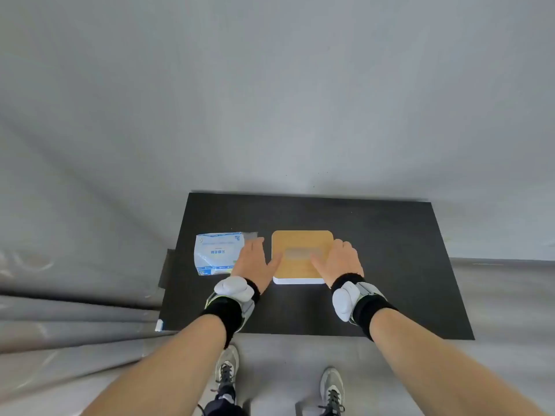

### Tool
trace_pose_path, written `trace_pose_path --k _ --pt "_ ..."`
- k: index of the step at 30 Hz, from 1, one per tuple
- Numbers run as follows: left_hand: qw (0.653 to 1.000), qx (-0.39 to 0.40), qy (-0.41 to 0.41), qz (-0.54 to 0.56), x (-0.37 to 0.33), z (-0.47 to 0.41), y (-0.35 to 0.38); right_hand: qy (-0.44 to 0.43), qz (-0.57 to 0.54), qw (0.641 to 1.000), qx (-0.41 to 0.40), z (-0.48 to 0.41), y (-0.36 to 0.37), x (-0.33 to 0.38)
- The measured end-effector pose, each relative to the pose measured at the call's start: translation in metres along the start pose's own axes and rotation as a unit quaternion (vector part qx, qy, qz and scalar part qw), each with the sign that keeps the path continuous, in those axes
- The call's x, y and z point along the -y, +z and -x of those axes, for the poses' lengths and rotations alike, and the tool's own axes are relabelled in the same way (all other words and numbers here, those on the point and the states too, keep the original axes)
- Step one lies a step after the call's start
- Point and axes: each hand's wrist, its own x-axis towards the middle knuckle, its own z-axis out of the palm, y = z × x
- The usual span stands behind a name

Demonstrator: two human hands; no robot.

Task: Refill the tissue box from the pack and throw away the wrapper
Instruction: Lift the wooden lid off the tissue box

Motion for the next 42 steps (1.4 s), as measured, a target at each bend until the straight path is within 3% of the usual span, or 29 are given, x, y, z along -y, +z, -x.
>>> trace_pose_path --k 7,13,28,42 --pt "0.991 0.042 -0.113 0.055 -0.024 -0.018 0.008 0.062 -0.014 0.998 0.009 -0.015 -0.001 0.005" --pt "0.986 0.056 -0.158 0.002 -0.033 -0.035 0.012 0.070 0.000 0.997 0.015 -0.024 -0.001 0.005" --pt "0.983 0.049 -0.172 -0.036 -0.041 -0.040 0.016 0.055 0.095 0.994 0.020 -0.025 -0.010 0.009" --pt "0.986 -0.009 -0.156 -0.058 -0.044 -0.029 0.002 0.046 0.053 0.998 0.005 -0.015 -0.021 0.011"
